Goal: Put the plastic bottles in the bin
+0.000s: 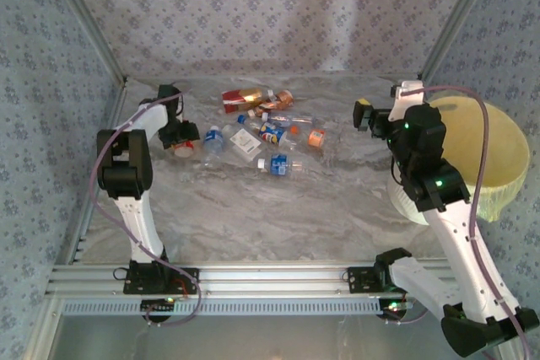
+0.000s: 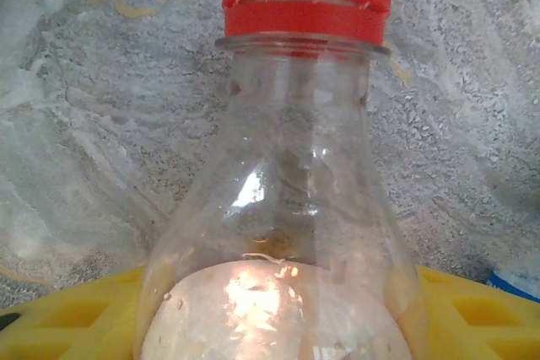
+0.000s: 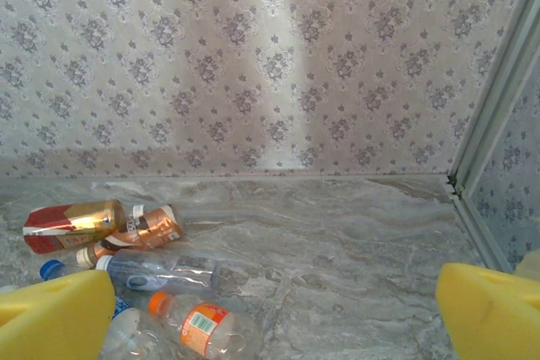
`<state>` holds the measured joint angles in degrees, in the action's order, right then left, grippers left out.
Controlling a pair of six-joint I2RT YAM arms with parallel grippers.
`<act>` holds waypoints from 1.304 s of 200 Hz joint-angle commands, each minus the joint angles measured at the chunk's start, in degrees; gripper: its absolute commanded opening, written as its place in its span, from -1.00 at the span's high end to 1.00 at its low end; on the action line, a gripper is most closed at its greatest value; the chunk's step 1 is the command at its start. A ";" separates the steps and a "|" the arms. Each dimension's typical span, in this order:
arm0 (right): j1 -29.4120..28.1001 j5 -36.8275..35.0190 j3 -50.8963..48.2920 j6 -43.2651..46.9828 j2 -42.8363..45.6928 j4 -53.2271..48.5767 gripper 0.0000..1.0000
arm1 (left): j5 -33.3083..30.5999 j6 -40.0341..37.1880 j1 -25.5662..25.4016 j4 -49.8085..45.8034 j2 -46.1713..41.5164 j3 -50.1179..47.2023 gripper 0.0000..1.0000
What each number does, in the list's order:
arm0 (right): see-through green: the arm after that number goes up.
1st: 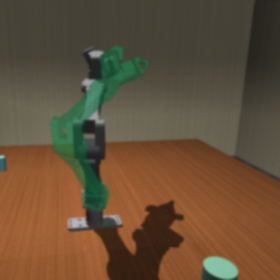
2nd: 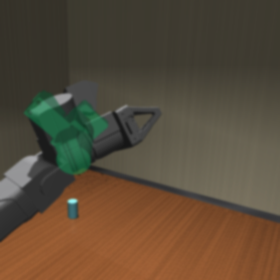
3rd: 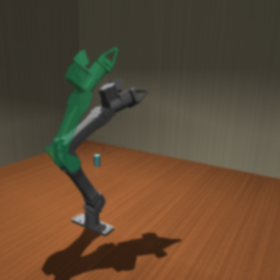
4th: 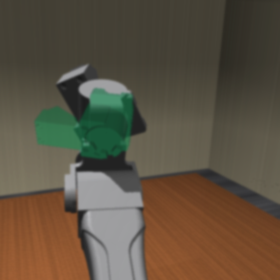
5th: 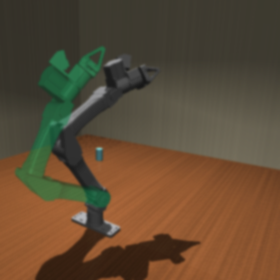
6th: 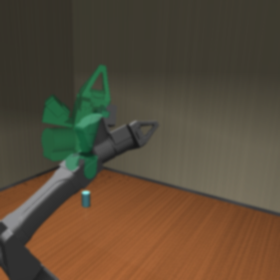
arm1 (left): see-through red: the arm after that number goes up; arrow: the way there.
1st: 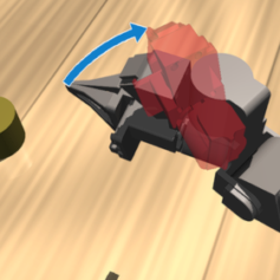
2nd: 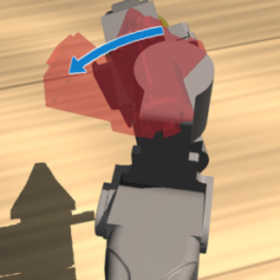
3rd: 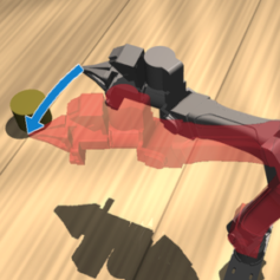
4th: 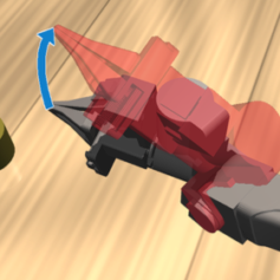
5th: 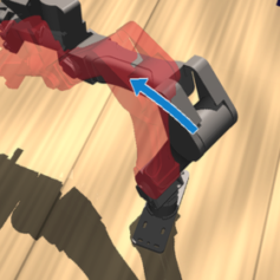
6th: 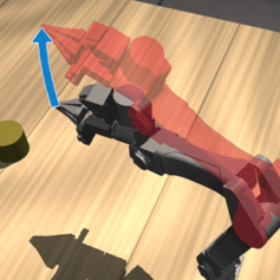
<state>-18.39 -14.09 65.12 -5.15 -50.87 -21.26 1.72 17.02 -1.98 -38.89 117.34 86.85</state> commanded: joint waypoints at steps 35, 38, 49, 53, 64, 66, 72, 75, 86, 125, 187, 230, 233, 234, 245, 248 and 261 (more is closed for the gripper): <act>-7.88 10.13 -3.84 -3.03 -1.54 11.25 -1.00 | -0.62 0.97 0.48 4.40 -12.15 -4.63 -0.08; -8.54 10.13 -3.94 -3.39 -2.10 11.95 -1.00 | -0.55 1.27 0.44 4.77 -13.14 -4.93 -0.09; -10.92 9.66 -4.33 -4.61 -3.90 14.33 -1.00 | 0.77 2.72 0.45 6.48 -17.23 -6.07 -0.08; -11.65 9.51 -4.35 -4.96 -4.68 14.93 -1.00 | 1.52 3.32 0.43 7.09 -18.66 -6.43 -0.09; -13.71 8.63 -4.43 -6.78 -6.83 17.10 -1.00 | 3.69 5.51 0.14 9.07 -22.75 -7.69 -0.09; -14.09 8.53 -4.42 -7.28 -7.34 17.65 -1.00 | 4.20 5.84 0.02 9.60 -23.36 -7.91 -0.09; -14.95 8.35 -4.68 -9.06 -8.66 18.95 -1.00 | 6.03 6.93 -0.27 10.91 -25.49 -8.55 -0.09; -15.31 8.60 -4.76 -9.93 -9.33 19.86 -1.00 | 6.76 7.48 -0.46 11.62 -26.61 -8.96 -0.09; -16.66 11.11 -4.88 -12.32 -11.75 22.12 -1.00 | 9.63 9.69 -1.77 14.95 -30.29 -10.50 -0.10; -21.53 25.13 -2.87 -15.62 -20.73 29.29 -1.00 | 18.59 14.55 -10.99 28.96 -39.05 -14.46 -0.11; -26.22 24.97 -0.29 -19.50 -28.29 35.07 -1.00 | 21.34 19.78 -23.46 40.54 -39.44 -13.40 -0.13; -25.47 23.60 0.33 -20.42 -29.63 35.65 -0.99 | 21.99 20.20 -26.33 41.71 -38.70 -12.42 -0.15; -25.47 24.84 0.68 -19.88 -29.87 35.59 -0.99 | 22.01 20.24 -26.43 41.77 -38.56 -12.34 -0.15; -25.47 25.22 0.83 -19.67 -29.93 35.54 -0.99 | 22.01 20.25 -26.42 41.78 -38.53 -12.33 -0.15; -25.48 28.31 2.56 -18.22 -31.06 33.94 -0.99 | 22.10 20.38 -26.65 42.03 -38.30 -12.32 -0.15; -25.47 28.40 2.64 -17.98 -31.39 33.17 -0.98 | 22.18 20.42 -26.67 42.18 -38.31 -12.32 -0.15; -25.55 27.84 5.24 -17.27 -32.47 31.14 -0.93 | 22.40 20.95 -26.71 42.82 -38.06 -12.39 -0.15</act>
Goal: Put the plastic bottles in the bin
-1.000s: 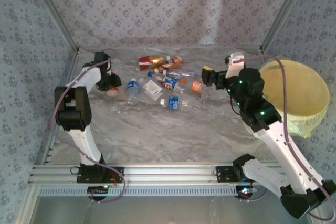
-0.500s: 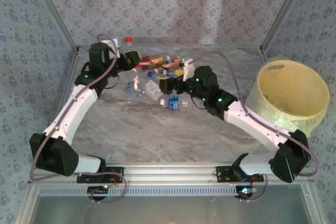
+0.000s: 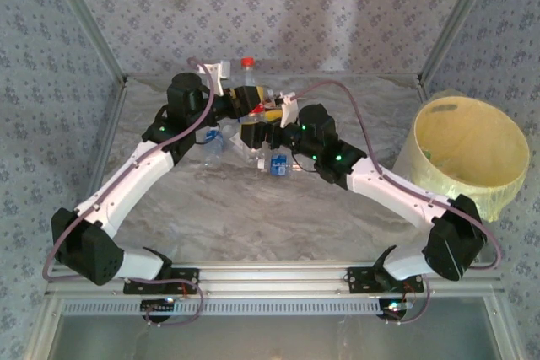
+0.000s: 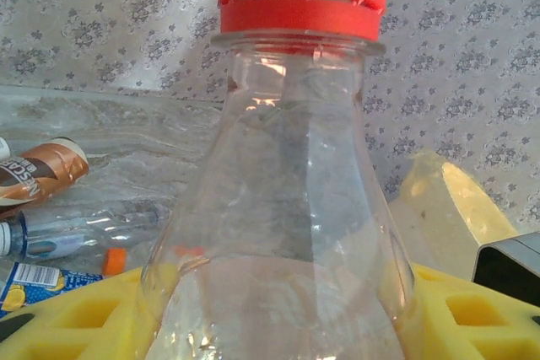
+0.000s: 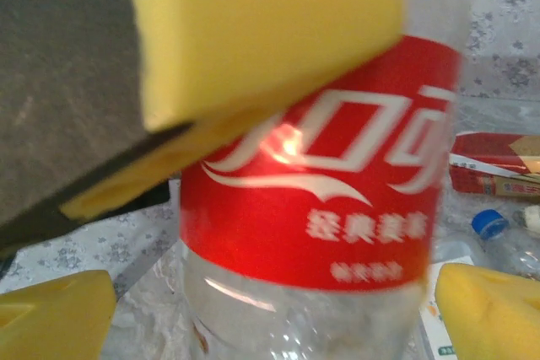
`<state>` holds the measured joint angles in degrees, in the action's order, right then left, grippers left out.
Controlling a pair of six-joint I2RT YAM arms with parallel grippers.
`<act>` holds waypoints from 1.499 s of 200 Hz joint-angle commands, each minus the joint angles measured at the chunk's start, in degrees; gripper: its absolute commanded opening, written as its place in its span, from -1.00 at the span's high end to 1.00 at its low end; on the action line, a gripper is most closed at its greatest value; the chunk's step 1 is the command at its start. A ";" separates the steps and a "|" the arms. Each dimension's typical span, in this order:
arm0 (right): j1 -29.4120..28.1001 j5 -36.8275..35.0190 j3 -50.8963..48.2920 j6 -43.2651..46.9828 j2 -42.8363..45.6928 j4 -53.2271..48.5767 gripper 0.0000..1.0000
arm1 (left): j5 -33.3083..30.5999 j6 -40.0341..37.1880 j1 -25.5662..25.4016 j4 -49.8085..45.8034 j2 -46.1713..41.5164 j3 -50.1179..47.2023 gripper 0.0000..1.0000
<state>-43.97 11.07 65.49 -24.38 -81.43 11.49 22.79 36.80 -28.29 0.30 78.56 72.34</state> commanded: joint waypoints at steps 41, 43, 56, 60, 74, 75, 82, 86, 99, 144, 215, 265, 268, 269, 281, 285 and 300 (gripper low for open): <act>-0.50 -3.80 5.33 2.19 -2.84 -2.52 -0.62 | 1.87 2.05 -0.58 4.28 1.13 1.93 -0.16; -0.51 -4.05 5.41 2.27 -2.92 -2.67 -0.61 | 1.79 2.05 -0.59 4.23 1.15 1.93 -0.16; -0.60 -5.72 5.82 2.70 -3.31 -3.88 -0.57 | 1.76 2.22 -0.70 4.02 1.15 2.04 -0.17; -0.68 -5.94 5.91 3.00 -3.47 -4.17 -0.55 | 1.78 2.23 -0.68 3.95 1.12 2.07 -0.17; -0.77 -5.93 6.06 3.78 -3.86 -4.93 -0.45 | 1.74 2.27 -0.59 3.54 1.13 2.11 -0.21; -0.77 -5.91 6.10 3.80 -3.89 -4.96 -0.44 | 1.69 2.21 -0.56 3.47 1.14 2.11 -0.22; -0.77 -5.59 6.07 4.13 -3.74 -4.98 -0.39 | 1.56 2.14 -0.63 2.95 1.14 2.28 -0.25; -0.77 -5.37 6.00 4.27 -3.63 -4.83 -0.36 | 1.51 2.06 -0.62 2.73 1.15 2.37 -0.27; -0.76 -5.14 5.62 4.60 -3.22 -4.59 -0.26 | 2.02 1.94 -0.62 2.47 1.15 2.62 -0.43; -0.09 -6.76 4.17 6.48 -1.01 -7.07 -0.16 | 9.65 0.10 -0.57 3.74 0.07 4.51 -0.89; 5.60 -17.68 3.49 12.16 10.38 -23.97 -0.14 | -14.56 -4.91 -0.60 4.82 -14.45 -7.88 -0.96; 16.75 -21.23 -0.15 14.46 24.38 -27.19 -0.15 | -22.94 -6.18 -0.57 -2.68 -14.64 -9.59 -0.96; 17.51 -21.24 -0.19 14.38 25.03 -27.14 -0.14 | -23.04 -6.02 -0.54 -2.89 -14.47 -9.69 -0.96; 17.91 -21.16 -0.28 14.33 25.28 -27.09 -0.14 | -23.04 -5.98 -0.54 -2.95 -14.44 -9.72 -0.96; 21.38 -21.20 -0.54 13.86 27.77 -27.13 -0.13 | -23.16 -5.39 -0.49 -3.37 -13.86 -9.97 -0.96; 22.46 -21.33 -0.54 13.67 28.51 -27.14 -0.12 | -23.15 -5.23 -0.54 -3.44 -13.66 -10.07 -0.96; 25.91 -21.89 -0.41 13.57 30.58 -27.50 -0.11 | -23.16 -4.87 -0.52 -3.83 -12.85 -9.89 -0.96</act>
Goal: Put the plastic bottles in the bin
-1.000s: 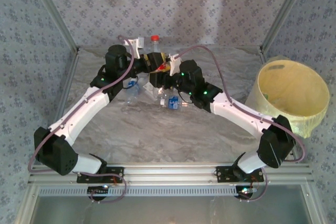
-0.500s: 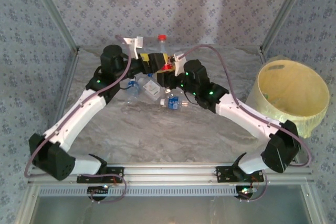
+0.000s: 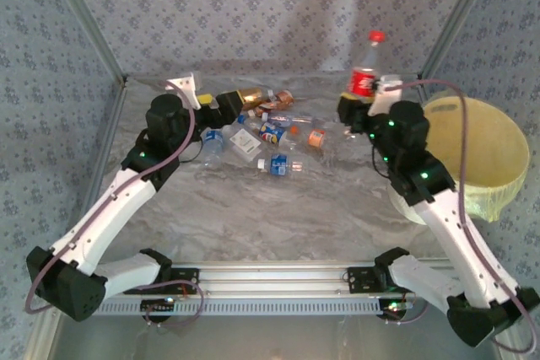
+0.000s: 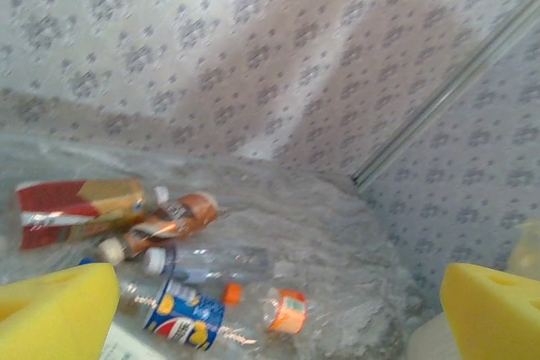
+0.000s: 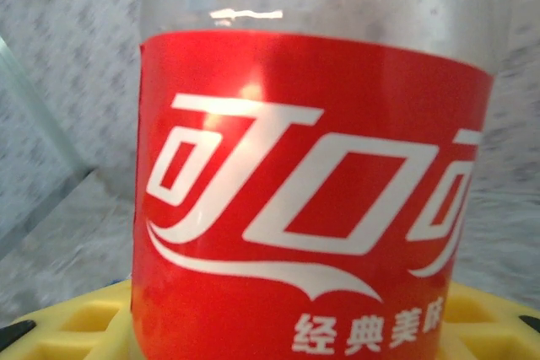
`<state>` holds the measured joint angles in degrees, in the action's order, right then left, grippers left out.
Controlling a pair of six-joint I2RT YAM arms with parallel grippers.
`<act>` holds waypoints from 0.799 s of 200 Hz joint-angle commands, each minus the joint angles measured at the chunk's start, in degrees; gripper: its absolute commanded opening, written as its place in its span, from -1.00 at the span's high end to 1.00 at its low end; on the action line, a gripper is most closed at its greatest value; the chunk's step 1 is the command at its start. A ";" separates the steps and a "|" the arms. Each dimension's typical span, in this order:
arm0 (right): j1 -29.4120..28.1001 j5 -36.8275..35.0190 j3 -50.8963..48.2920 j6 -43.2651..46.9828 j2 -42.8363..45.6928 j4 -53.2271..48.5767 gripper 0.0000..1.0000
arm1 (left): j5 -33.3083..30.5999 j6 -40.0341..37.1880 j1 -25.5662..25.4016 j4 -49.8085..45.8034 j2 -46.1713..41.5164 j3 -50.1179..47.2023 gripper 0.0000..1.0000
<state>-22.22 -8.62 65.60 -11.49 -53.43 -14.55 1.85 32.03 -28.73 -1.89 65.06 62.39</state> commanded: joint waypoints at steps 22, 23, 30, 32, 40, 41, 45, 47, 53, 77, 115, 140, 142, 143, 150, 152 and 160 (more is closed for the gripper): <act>8.31 -2.78 0.73 1.24 4.61 -2.68 -0.10 | -2.20 -0.08 -0.03 -2.31 1.65 0.74 -0.96; 8.45 -2.84 0.78 1.26 4.67 -2.77 -0.10 | -2.16 -0.11 -0.06 -2.32 1.69 0.77 -0.96; 9.59 -3.21 1.48 1.44 4.93 -3.47 -0.10 | -2.26 -0.20 -0.07 -2.48 1.95 0.82 -0.96; 9.83 -3.34 1.64 1.53 4.96 -3.58 -0.10 | -2.21 -0.21 -0.07 -2.54 1.99 0.94 -0.96; 11.18 -3.72 2.18 1.89 5.21 -4.40 -0.10 | -2.20 -0.21 -0.09 -2.67 2.30 1.13 -0.96; 11.34 -3.79 2.22 1.94 5.24 -4.47 -0.09 | -2.20 -0.21 -0.05 -2.72 2.33 1.14 -0.96; 11.88 -4.06 2.25 2.10 5.31 -4.79 -0.10 | -2.20 -0.30 -0.02 -2.80 2.35 1.15 -0.96; 12.18 -4.17 2.25 2.15 5.28 -4.92 -0.10 | -2.24 -0.30 -0.03 -2.82 2.48 1.20 -0.96; 13.06 -4.53 3.66 2.40 5.39 -5.33 -0.09 | -2.20 -0.31 -0.04 -3.00 2.61 1.21 -0.96; 16.43 -6.86 4.62 3.47 6.06 -5.27 -0.09 | -2.39 -0.56 -0.05 -3.71 2.92 1.37 -0.96; 22.81 -8.88 5.57 4.75 6.85 -6.94 -0.08 | -3.84 -1.31 -0.03 -5.37 2.69 1.19 -0.96; 28.28 -7.91 6.02 5.16 6.90 -8.83 -0.10 | -4.52 -1.79 -0.09 -6.19 2.47 1.15 -0.96; 28.68 -7.55 5.98 5.16 6.93 -9.07 -0.11 | -4.60 -1.80 -0.05 -6.26 2.43 1.15 -0.96; 28.96 -7.46 6.00 5.16 6.97 -9.17 -0.11 | -4.63 -1.80 -0.07 -6.32 2.44 1.15 -0.96; 30.39 -5.99 5.98 4.96 6.93 -9.52 -0.11 | -4.82 -1.84 -0.07 -6.57 2.38 1.06 -0.96; 30.98 -5.56 5.93 4.93 6.98 -9.64 -0.11 | -4.90 -1.87 -0.07 -6.62 2.43 1.07 -0.96; 32.52 -4.22 5.60 4.66 6.96 -9.88 -0.11 | -5.14 -1.89 -0.05 -6.98 2.40 1.07 -0.96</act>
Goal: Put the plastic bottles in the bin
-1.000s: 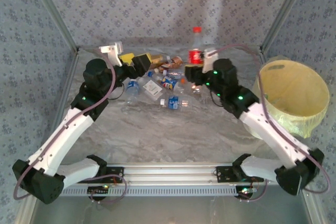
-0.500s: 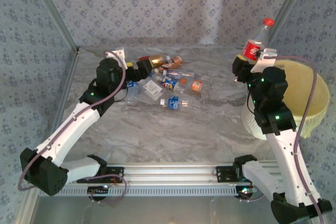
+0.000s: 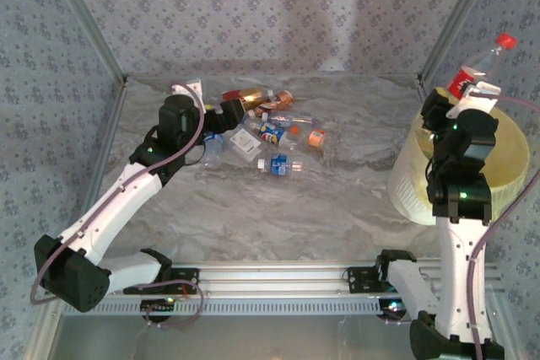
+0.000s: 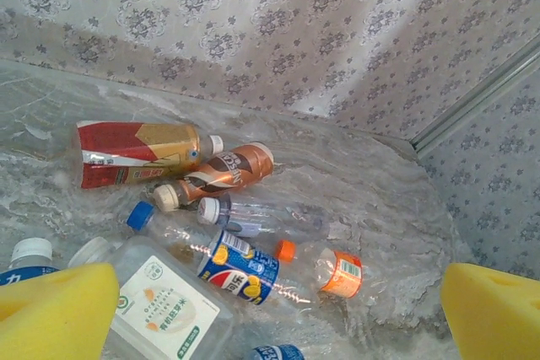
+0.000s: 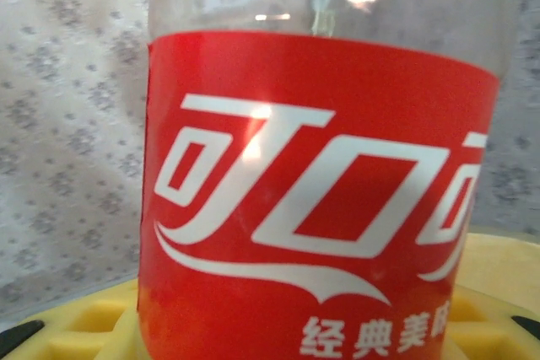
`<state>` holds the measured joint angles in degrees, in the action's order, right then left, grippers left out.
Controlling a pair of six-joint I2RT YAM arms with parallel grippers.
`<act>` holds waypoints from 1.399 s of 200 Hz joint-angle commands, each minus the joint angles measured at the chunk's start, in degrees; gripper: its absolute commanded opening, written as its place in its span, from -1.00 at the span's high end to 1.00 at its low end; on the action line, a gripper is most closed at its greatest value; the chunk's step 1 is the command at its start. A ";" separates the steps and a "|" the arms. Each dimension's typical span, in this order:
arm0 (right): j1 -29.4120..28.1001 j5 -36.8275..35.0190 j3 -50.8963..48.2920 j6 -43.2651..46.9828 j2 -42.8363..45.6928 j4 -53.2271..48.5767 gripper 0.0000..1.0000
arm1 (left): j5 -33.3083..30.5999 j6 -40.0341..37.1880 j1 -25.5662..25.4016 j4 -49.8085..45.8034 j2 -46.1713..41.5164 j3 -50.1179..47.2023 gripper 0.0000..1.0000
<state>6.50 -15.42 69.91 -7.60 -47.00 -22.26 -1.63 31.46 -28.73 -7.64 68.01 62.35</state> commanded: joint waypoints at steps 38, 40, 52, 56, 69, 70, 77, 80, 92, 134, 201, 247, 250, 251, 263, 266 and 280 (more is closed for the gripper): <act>9.79 3.35 -0.36 1.90 -0.62 -1.65 -0.11 | -3.54 -1.06 -0.08 -2.29 -0.87 -0.03 -0.96; 10.12 3.04 -0.45 2.13 -0.78 -1.71 -0.11 | -3.62 -1.01 -0.09 -2.33 -0.94 -0.07 -0.96; 11.72 2.82 -1.06 2.85 -1.29 -1.59 -0.11 | -4.10 -1.06 -0.09 -2.62 -1.08 -0.38 -0.96; 12.15 3.47 -1.09 3.00 -1.38 -1.37 -0.11 | -4.35 -1.05 -0.01 -2.71 -1.11 -0.47 -0.96; 12.99 7.48 -4.70 3.22 -1.37 -0.41 -0.16 | -5.11 -1.23 0.06 -2.98 -1.04 -0.73 -0.96; 13.05 7.85 -4.92 3.25 -1.35 -0.32 -0.17 | -5.17 -1.27 0.07 -2.99 -1.04 -0.73 -0.96; 13.11 10.18 -6.04 3.42 -1.40 0.14 -0.21 | -5.70 -1.15 0.06 -3.23 -0.88 -0.85 -0.96; 13.10 10.84 -6.54 3.38 -1.36 0.30 -0.22 | -6.10 -1.10 0.12 -3.38 -0.86 -0.87 -0.96; 13.12 12.19 -8.35 3.22 -1.49 1.01 -0.29 | -7.67 -0.43 0.26 -4.66 -0.41 -0.58 -0.96; 13.10 18.80 -12.74 1.14 0.04 2.10 -0.66 | -11.51 2.61 1.82 -11.91 1.86 1.99 -0.96; 13.10 25.24 -12.33 1.14 2.72 2.67 -0.87 | -10.83 4.41 3.06 -12.74 2.27 1.09 -0.96; 11.66 35.97 -9.07 -3.69 2.91 4.02 -1.00 | -10.78 6.36 4.25 -14.02 3.73 0.95 -0.96; 11.19 37.12 -8.91 -4.42 2.76 4.42 -1.00 | -10.79 6.61 4.37 -14.02 3.86 0.87 -0.96; 10.96 37.47 -8.87 -4.65 2.74 4.60 -1.00 | -10.78 6.69 4.38 -14.04 3.92 0.86 -0.96; 7.60 40.83 -8.83 -6.70 1.92 6.52 -1.00 | -10.80 7.90 4.89 -14.65 4.61 0.96 -0.96; 6.54 41.28 -8.79 -6.97 1.71 6.90 -1.00 | -10.77 8.32 5.05 -14.80 4.80 1.06 -0.96; -0.34 40.98 -8.42 -5.54 -0.21 7.11 -1.00 | -10.53 9.60 5.64 -15.50 5.74 1.24 -0.96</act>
<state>14.17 18.85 59.42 -11.22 -45.15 -18.06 -11.62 38.09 -24.08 -20.71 72.44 62.24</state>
